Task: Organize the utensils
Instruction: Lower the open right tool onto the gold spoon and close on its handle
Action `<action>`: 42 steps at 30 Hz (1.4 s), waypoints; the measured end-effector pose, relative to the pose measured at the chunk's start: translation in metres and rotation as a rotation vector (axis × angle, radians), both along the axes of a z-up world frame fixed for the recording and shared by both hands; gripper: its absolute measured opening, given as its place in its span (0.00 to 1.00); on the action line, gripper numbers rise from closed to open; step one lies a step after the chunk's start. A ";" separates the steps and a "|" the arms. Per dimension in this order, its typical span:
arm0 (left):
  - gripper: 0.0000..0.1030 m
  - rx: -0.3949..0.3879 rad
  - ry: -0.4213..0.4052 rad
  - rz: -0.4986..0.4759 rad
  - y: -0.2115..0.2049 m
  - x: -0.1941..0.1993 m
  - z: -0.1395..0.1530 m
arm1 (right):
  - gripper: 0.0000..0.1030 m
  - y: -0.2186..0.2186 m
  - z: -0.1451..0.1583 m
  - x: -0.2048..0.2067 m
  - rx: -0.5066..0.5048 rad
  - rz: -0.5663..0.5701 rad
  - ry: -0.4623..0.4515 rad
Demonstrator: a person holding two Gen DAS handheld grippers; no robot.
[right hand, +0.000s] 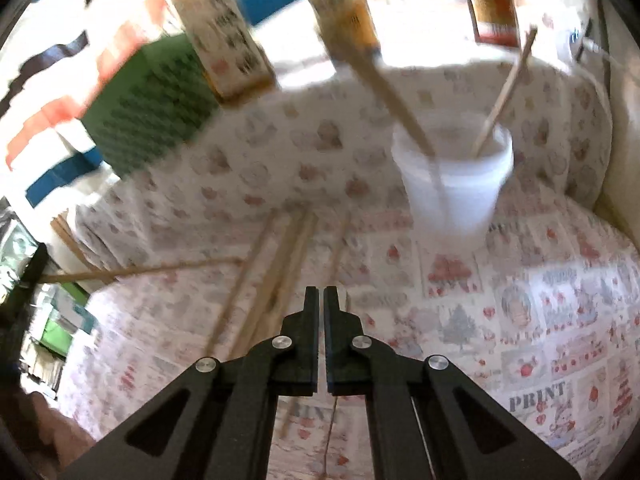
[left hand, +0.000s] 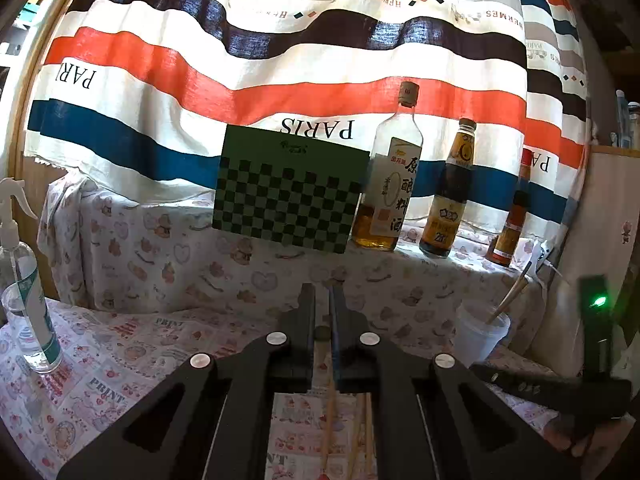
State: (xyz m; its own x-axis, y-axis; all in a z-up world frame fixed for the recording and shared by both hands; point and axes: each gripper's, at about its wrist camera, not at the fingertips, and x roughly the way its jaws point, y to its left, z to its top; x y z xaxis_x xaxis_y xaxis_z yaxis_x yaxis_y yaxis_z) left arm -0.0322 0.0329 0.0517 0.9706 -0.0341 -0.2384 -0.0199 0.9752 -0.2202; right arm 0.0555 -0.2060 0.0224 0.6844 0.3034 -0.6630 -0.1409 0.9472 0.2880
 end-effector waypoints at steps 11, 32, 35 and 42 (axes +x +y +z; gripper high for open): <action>0.05 0.019 0.011 -0.014 -0.006 0.002 -0.001 | 0.36 0.033 -0.042 0.024 -0.200 0.090 0.161; 0.05 -0.015 0.016 -0.033 -0.004 0.003 -0.003 | 0.36 0.049 -0.064 -0.060 -0.263 0.200 0.176; 0.05 -0.012 0.013 -0.030 -0.001 0.005 -0.003 | 0.34 0.053 -0.065 -0.062 -0.308 0.214 0.154; 0.05 -0.004 -0.001 -0.034 0.001 0.005 -0.004 | 0.05 0.011 -0.068 -0.027 -0.155 0.077 0.192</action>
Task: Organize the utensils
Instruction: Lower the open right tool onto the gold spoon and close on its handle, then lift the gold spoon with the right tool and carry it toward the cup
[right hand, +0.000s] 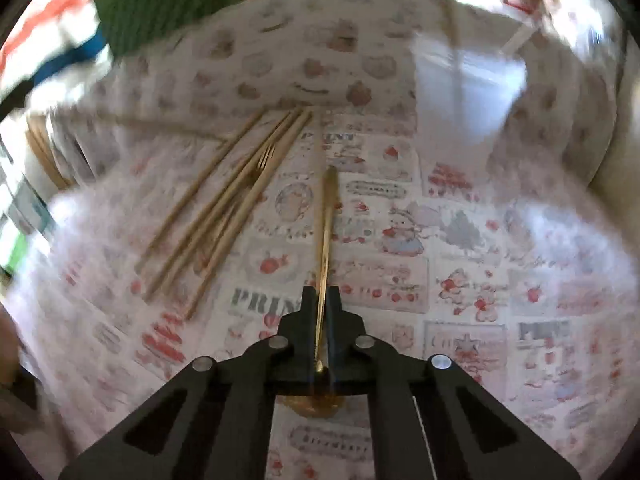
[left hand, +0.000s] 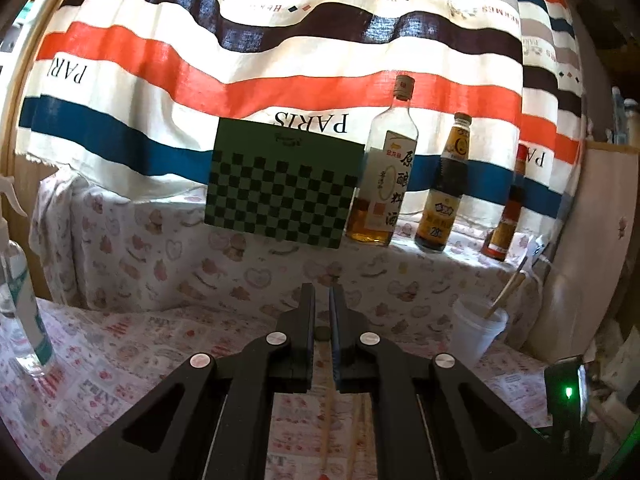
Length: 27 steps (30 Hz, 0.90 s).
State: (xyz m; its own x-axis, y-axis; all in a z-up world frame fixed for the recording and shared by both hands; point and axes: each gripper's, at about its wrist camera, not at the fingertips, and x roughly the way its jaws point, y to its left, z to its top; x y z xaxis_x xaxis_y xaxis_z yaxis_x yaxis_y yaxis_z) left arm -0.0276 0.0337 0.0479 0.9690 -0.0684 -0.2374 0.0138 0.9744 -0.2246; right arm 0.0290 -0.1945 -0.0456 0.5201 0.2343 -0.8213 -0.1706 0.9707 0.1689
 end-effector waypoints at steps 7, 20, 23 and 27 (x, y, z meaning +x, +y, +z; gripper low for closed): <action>0.05 0.042 -0.062 -0.010 -0.010 -0.012 0.007 | 0.05 -0.023 0.013 0.002 0.068 -0.071 -0.067; 0.06 -0.032 -0.130 -0.073 -0.004 -0.026 0.016 | 0.05 -0.045 0.064 -0.036 0.221 -0.077 -0.320; 0.06 -0.021 -0.141 -0.088 -0.007 -0.029 0.017 | 0.05 -0.055 0.077 -0.045 0.261 -0.083 -0.381; 0.06 0.021 -0.148 -0.087 -0.015 -0.031 0.017 | 0.05 -0.058 0.086 -0.053 0.295 -0.062 -0.418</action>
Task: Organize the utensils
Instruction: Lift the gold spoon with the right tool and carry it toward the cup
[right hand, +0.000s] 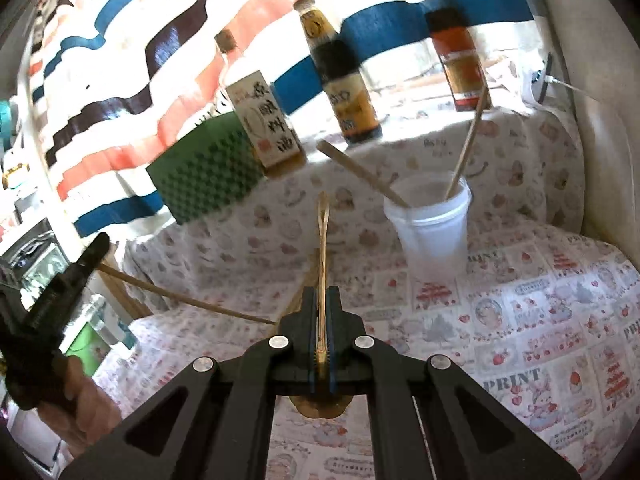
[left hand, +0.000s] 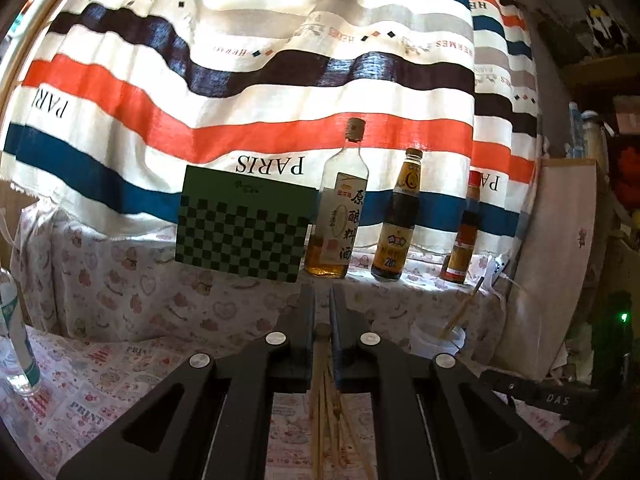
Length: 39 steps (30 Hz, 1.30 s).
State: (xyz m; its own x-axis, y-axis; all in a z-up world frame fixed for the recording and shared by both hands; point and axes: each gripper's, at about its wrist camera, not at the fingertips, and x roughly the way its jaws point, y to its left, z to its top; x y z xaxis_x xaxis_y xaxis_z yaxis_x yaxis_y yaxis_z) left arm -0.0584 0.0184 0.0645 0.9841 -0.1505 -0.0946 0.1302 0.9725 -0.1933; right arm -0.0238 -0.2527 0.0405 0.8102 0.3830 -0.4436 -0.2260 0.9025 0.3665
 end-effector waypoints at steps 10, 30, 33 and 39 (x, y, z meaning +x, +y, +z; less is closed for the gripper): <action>0.06 0.049 -0.003 0.003 -0.009 -0.001 0.001 | 0.05 -0.001 -0.006 0.005 -0.014 -0.008 0.053; 0.05 0.029 0.016 0.030 -0.002 0.002 0.000 | 0.06 0.006 -0.083 0.059 -0.178 -0.016 0.509; 0.05 0.011 0.024 0.034 0.002 0.003 0.000 | 0.06 0.001 -0.078 0.057 -0.126 -0.024 0.475; 0.06 0.007 0.021 0.037 0.003 0.003 -0.001 | 0.06 0.002 -0.071 0.061 -0.136 -0.032 0.425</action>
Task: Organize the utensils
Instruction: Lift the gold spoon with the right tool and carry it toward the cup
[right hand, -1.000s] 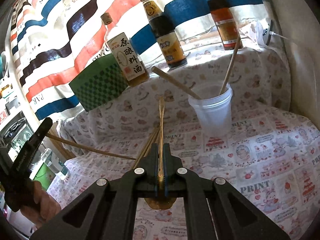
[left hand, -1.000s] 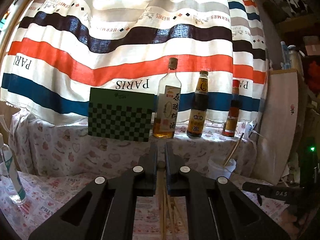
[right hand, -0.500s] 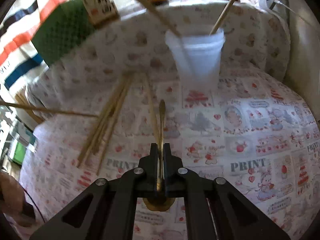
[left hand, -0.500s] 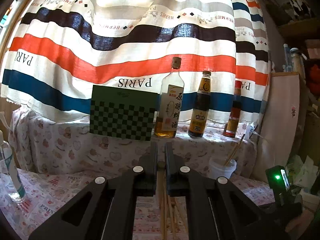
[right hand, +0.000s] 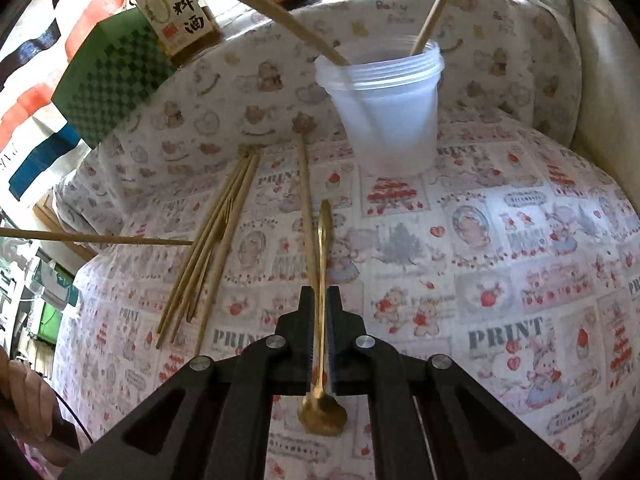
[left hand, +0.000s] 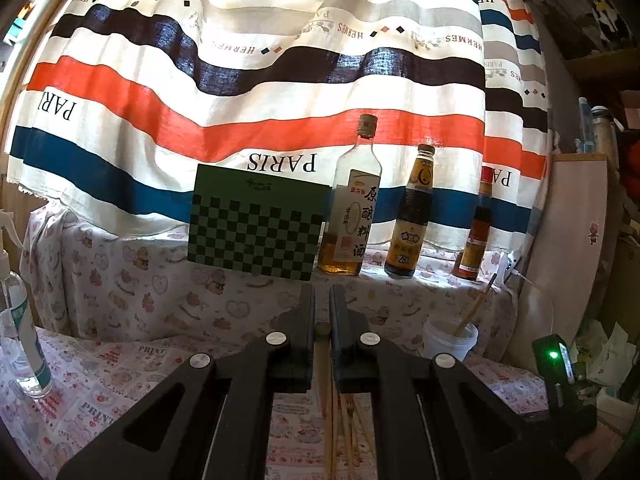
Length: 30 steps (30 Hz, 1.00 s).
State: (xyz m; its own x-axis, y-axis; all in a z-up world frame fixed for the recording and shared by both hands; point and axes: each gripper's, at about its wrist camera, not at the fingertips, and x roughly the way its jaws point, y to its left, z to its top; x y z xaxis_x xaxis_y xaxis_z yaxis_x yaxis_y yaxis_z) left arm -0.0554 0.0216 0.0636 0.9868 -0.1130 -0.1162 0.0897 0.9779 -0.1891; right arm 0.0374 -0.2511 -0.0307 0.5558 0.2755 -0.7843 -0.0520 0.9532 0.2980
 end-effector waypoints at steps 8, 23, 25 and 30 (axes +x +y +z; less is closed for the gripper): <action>0.06 0.018 0.010 0.013 -0.001 0.003 -0.001 | 0.10 0.014 -0.004 0.045 -0.118 0.010 0.068; 0.06 -0.013 0.035 0.034 0.004 0.008 -0.003 | 0.10 0.035 -0.015 0.083 -0.183 0.058 0.107; 0.06 -0.007 0.034 0.032 0.004 0.008 -0.003 | 0.10 0.036 -0.015 0.083 -0.193 0.057 0.103; 0.06 -0.002 0.033 0.031 0.003 0.008 -0.003 | 0.10 0.049 -0.017 0.083 -0.258 0.074 0.057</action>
State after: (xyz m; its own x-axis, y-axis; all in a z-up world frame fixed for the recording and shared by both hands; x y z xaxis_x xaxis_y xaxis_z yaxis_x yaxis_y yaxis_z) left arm -0.0470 0.0247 0.0610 0.9854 -0.0829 -0.1485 0.0532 0.9796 -0.1938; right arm 0.1203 -0.2021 -0.0475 0.4948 0.1006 -0.8632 -0.1144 0.9922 0.0501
